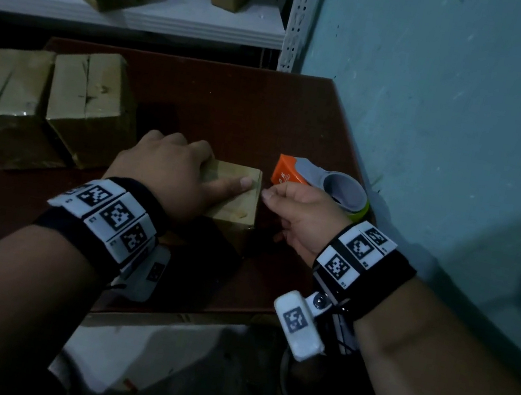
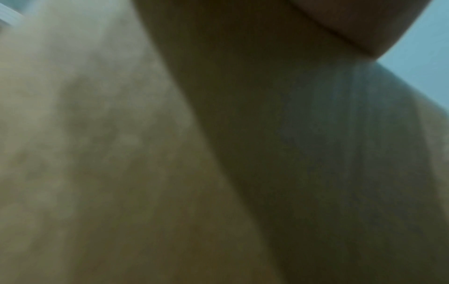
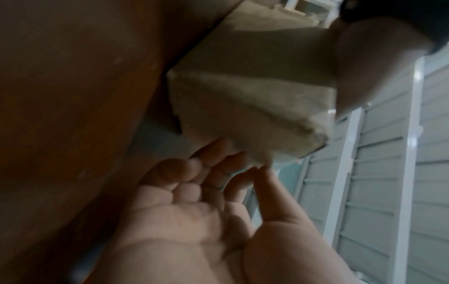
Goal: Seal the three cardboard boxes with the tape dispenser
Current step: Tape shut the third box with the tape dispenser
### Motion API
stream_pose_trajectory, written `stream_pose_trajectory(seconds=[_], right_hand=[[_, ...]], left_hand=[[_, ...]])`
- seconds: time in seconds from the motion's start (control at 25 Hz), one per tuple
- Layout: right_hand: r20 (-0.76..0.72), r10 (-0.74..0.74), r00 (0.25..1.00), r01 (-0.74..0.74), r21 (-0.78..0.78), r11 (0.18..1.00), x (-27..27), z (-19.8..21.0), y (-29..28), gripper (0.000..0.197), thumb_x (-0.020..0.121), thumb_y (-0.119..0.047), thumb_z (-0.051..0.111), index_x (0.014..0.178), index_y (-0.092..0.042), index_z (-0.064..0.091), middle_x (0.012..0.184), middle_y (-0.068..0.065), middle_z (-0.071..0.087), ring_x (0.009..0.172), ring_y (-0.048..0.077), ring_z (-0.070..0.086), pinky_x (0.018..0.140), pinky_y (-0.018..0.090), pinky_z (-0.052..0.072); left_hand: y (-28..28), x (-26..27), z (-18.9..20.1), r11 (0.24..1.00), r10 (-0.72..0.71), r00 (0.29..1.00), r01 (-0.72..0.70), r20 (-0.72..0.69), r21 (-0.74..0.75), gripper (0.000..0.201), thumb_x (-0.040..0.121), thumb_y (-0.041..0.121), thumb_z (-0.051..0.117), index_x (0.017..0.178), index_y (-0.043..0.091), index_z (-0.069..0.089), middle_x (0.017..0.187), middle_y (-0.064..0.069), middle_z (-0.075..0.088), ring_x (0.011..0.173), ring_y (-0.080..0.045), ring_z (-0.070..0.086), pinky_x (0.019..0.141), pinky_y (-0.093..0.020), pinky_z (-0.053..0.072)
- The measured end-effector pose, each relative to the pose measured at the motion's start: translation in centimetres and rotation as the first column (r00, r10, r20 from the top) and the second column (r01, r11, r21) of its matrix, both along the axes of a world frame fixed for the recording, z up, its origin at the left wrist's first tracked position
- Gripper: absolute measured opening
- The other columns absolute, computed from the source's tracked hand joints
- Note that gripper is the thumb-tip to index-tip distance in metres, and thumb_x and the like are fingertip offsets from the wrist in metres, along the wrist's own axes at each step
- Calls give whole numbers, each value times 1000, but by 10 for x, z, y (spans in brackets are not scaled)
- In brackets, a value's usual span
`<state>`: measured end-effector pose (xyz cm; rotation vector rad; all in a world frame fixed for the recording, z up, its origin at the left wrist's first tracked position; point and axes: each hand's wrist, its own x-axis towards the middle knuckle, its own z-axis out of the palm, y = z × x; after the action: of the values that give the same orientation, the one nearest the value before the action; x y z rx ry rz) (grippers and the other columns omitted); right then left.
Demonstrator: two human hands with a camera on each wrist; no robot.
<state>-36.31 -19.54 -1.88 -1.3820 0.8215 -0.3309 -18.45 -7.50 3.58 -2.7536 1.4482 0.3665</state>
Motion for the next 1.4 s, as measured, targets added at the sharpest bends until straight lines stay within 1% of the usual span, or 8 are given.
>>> stream_pose_trajectory(seconds=[0.2,0.32,0.48,0.6,0.8,1.04,1.2,1.4], right_hand=[[46,-62,997,62,-10,998,4,-9,5,3,99,-12,68,99,-15,67,87,11,73,75,28,67,65,40,50],[-167,-48,985,22,-155,988,3,-4,8,19,98,-16,71,116,-15,62,92,4,77,73,17,73,57,32,54],[-135,-159,978,94,-393,915,6,22,18,28,105,-44,58,125,-25,65,111,-12,71,96,-1,66,76,18,47],[-21,-129,991,121,-222,967,23,38,39,63,103,-69,36,149,-31,54,139,-15,61,126,5,56,102,25,42],[-15,-128,992,125,-139,982,45,33,50,58,109,-54,42,163,-33,34,161,-12,45,133,3,46,106,27,33],[22,-134,991,136,-141,981,52,15,43,46,109,-38,51,155,-37,47,156,-11,52,136,3,50,118,34,39],[6,-117,993,117,-132,984,55,17,41,33,100,-50,51,131,-54,62,142,-18,61,131,7,57,115,43,44],[-59,-145,988,132,-189,973,55,22,42,23,108,-40,48,111,-44,70,116,-12,66,110,15,64,103,52,53]], left_hand=[[1,-2,2,1000,7,1000,-7,6,-5,105,62,109,8,122,38,55,117,-2,57,116,-30,50,98,-53,50],[1,-3,4,1000,-5,1000,5,13,0,100,66,106,7,122,37,54,116,-2,56,114,-30,50,97,-53,50],[5,-4,7,999,-20,999,19,-31,-40,73,91,81,11,122,34,57,110,1,54,111,-28,50,96,-51,49],[7,-7,11,997,-67,998,67,2,-47,51,108,55,21,136,31,56,127,-4,58,126,-30,48,105,-47,42],[7,3,-1,951,35,989,-77,-143,-301,57,109,46,43,160,23,36,170,-5,28,158,-26,21,129,-45,20],[22,17,-5,760,199,807,-486,-556,-433,89,97,38,72,166,24,18,169,0,32,153,-21,33,121,-38,31],[28,23,-11,735,227,706,-576,-671,-358,75,102,44,63,165,24,26,165,6,39,150,-19,38,119,-40,33],[39,22,-9,669,158,667,-615,-728,-418,50,107,40,55,156,37,46,158,12,49,139,-10,46,105,-29,36]])
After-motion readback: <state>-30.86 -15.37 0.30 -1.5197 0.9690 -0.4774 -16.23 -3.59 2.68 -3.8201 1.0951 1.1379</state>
